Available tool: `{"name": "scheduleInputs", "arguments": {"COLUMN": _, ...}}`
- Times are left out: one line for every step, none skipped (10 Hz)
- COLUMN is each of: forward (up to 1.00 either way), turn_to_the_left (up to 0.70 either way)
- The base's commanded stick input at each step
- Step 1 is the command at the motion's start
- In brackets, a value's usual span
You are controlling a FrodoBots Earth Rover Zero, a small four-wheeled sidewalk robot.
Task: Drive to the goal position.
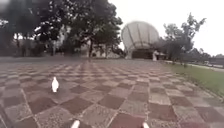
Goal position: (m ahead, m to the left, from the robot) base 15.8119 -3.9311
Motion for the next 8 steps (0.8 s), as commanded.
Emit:
{"name": "scheduleInputs", "arguments": {"forward": 0.7, "turn_to_the_left": 0.0}}
{"name": "scheduleInputs", "arguments": {"forward": 0.7, "turn_to_the_left": 0.0}}
{"name": "scheduleInputs", "arguments": {"forward": 0.7, "turn_to_the_left": 0.0}}
{"name": "scheduleInputs", "arguments": {"forward": 0.7, "turn_to_the_left": 0.0}}
{"name": "scheduleInputs", "arguments": {"forward": 0.7, "turn_to_the_left": 0.0}}
{"name": "scheduleInputs", "arguments": {"forward": 0.7, "turn_to_the_left": 0.0}}
{"name": "scheduleInputs", "arguments": {"forward": 0.7, "turn_to_the_left": 0.0}}
{"name": "scheduleInputs", "arguments": {"forward": 0.7, "turn_to_the_left": 0.0}}
